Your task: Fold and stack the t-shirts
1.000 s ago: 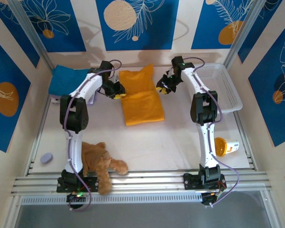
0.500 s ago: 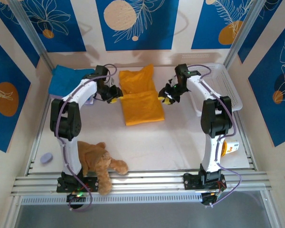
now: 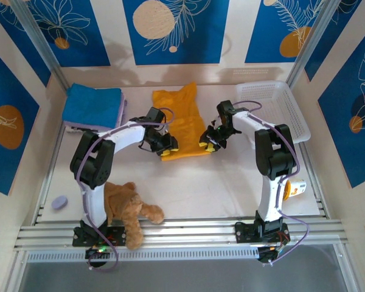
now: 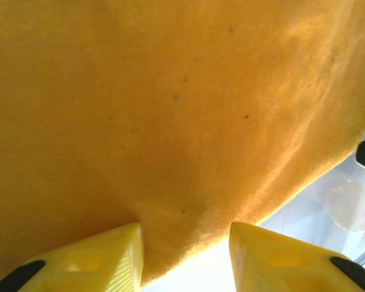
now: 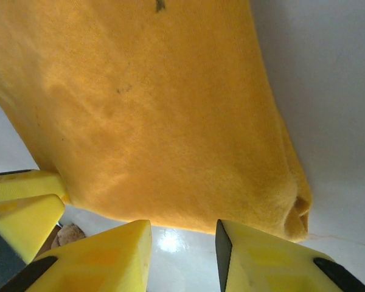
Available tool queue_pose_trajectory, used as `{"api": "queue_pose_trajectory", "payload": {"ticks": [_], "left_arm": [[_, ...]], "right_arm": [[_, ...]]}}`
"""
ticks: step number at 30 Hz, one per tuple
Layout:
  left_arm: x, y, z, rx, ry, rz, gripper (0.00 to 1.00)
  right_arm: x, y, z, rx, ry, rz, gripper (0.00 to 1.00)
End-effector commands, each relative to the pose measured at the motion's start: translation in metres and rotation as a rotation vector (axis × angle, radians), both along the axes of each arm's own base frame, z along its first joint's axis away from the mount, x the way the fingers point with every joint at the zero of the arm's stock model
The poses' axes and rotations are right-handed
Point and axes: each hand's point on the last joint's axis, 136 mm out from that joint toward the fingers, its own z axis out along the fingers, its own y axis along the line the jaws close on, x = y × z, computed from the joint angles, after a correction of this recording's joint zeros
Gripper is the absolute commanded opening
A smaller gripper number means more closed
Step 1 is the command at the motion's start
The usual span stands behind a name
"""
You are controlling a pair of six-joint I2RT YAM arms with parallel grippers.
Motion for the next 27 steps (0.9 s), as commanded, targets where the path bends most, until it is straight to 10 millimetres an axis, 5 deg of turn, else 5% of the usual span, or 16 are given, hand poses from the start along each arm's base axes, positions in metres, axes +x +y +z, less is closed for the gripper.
{"api": "queue_pose_trajectory", "payload": {"ticks": [1, 13, 20, 27], "left_arm": [[0.001, 0.015, -0.015, 0.075, 0.001, -0.009, 0.41], [-0.046, 0.024, -0.034, 0.114, 0.058, -0.08, 0.41], [-0.076, 0.036, -0.037, 0.158, 0.061, -0.098, 0.41], [-0.124, 0.026, -0.035, 0.117, 0.074, -0.127, 0.41]], "right_arm": [[-0.007, 0.0, -0.015, -0.018, 0.031, 0.01, 0.35], [-0.059, 0.0, -0.032, -0.081, 0.089, 0.064, 0.33], [-0.111, -0.01, -0.034, -0.155, 0.106, 0.06, 0.32], [-0.164, -0.013, -0.027, -0.162, 0.089, 0.056, 0.32]]}}
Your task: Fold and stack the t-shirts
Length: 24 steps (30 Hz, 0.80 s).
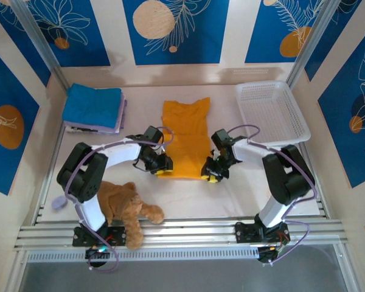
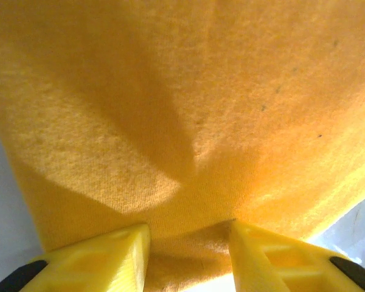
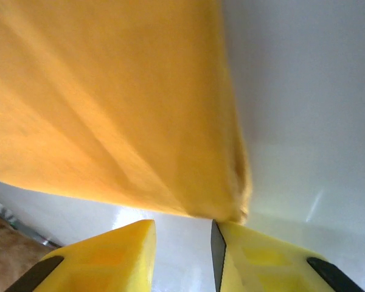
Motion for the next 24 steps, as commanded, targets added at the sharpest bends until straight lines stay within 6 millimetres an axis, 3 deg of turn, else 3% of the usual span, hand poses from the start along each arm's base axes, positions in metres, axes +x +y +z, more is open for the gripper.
{"api": "queue_pose_trajectory", "payload": {"ticks": [1, 5, 9, 16, 24], "left_arm": [[-0.034, 0.006, -0.009, 0.045, 0.049, -0.001, 0.41], [-0.052, 0.009, -0.003, 0.037, 0.025, 0.019, 0.41], [-0.061, 0.007, 0.017, 0.023, -0.021, 0.004, 0.42], [-0.065, 0.025, 0.042, 0.072, -0.08, -0.005, 0.43], [-0.073, 0.034, 0.023, 0.114, -0.046, -0.018, 0.43]], "right_arm": [[-0.02, -0.008, 0.003, -0.039, 0.002, -0.04, 0.32], [-0.04, -0.014, 0.008, -0.054, -0.006, -0.052, 0.32], [-0.056, -0.016, 0.023, -0.049, -0.066, -0.039, 0.33], [-0.061, -0.033, 0.047, -0.044, -0.184, -0.099, 0.34], [-0.052, -0.034, 0.047, -0.049, -0.206, -0.07, 0.34]]}}
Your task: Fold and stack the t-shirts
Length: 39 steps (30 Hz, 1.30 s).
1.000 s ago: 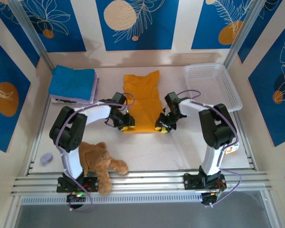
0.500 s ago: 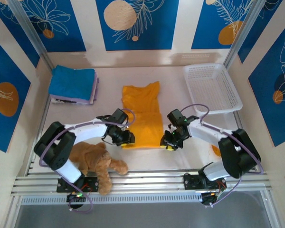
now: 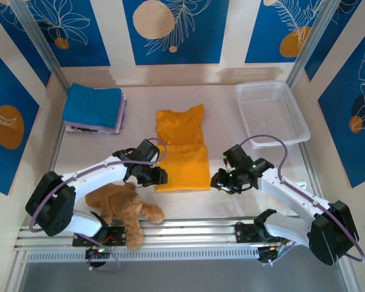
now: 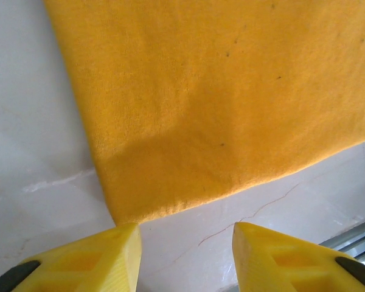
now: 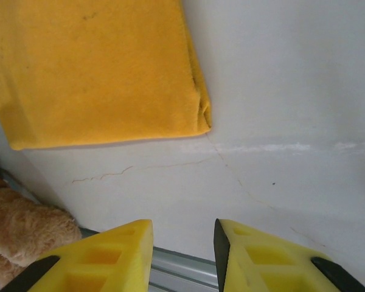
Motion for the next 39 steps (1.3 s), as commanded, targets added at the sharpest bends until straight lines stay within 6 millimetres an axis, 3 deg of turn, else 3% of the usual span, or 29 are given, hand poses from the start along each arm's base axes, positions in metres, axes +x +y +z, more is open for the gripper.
{"api": "queue_pose_trajectory", "payload": {"ticks": [1, 11, 31, 39], "left_arm": [[-0.011, 0.01, -0.017, 0.063, 0.041, -0.021, 0.43], [-0.018, 0.025, -0.032, 0.164, 0.085, -0.067, 0.38], [-0.015, 0.002, -0.045, 0.03, 0.095, -0.026, 0.33], [-0.014, -0.001, -0.052, 0.013, 0.101, -0.011, 0.25]], "right_arm": [[0.001, -0.004, -0.007, -0.034, 0.021, 0.019, 0.34], [0.011, 0.006, -0.02, -0.039, 0.062, 0.068, 0.28], [0.027, 0.024, -0.041, -0.029, 0.112, 0.11, 0.27], [0.025, 0.027, -0.054, -0.04, 0.155, 0.124, 0.27]]}}
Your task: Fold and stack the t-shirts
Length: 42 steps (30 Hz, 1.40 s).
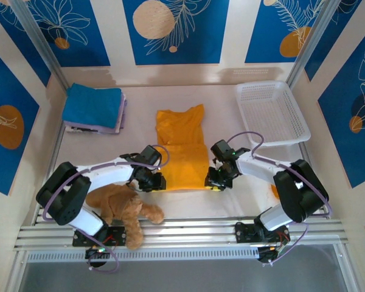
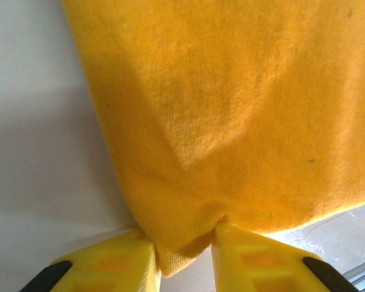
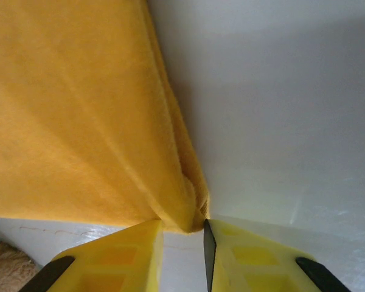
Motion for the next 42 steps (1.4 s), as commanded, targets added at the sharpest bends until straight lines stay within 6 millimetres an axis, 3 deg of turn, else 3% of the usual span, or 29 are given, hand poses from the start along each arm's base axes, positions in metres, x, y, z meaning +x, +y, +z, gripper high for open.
{"api": "queue_pose_trajectory", "payload": {"ticks": [1, 10, 20, 24, 30, 42], "left_arm": [[-0.005, -0.003, -0.009, -0.02, 0.026, 0.004, 0.23], [-0.004, 0.0, -0.006, -0.01, 0.01, 0.005, 0.09], [-0.004, 0.006, 0.002, 0.02, -0.009, -0.009, 0.0], [-0.005, 0.008, 0.006, 0.024, -0.015, -0.014, 0.0], [-0.012, 0.013, 0.015, 0.012, -0.022, -0.011, 0.0], [-0.031, 0.023, 0.066, -0.073, -0.095, 0.032, 0.0]], "right_arm": [[0.002, 0.008, 0.001, 0.022, 0.009, 0.024, 0.27], [0.003, 0.007, -0.006, -0.017, 0.022, 0.039, 0.2], [0.006, 0.008, 0.007, -0.022, -0.006, 0.056, 0.02], [0.002, 0.007, 0.012, -0.025, -0.015, 0.063, 0.0], [-0.012, 0.005, 0.02, -0.017, -0.017, 0.066, 0.0], [-0.054, 0.0, 0.053, 0.008, -0.048, 0.064, 0.0]]}}
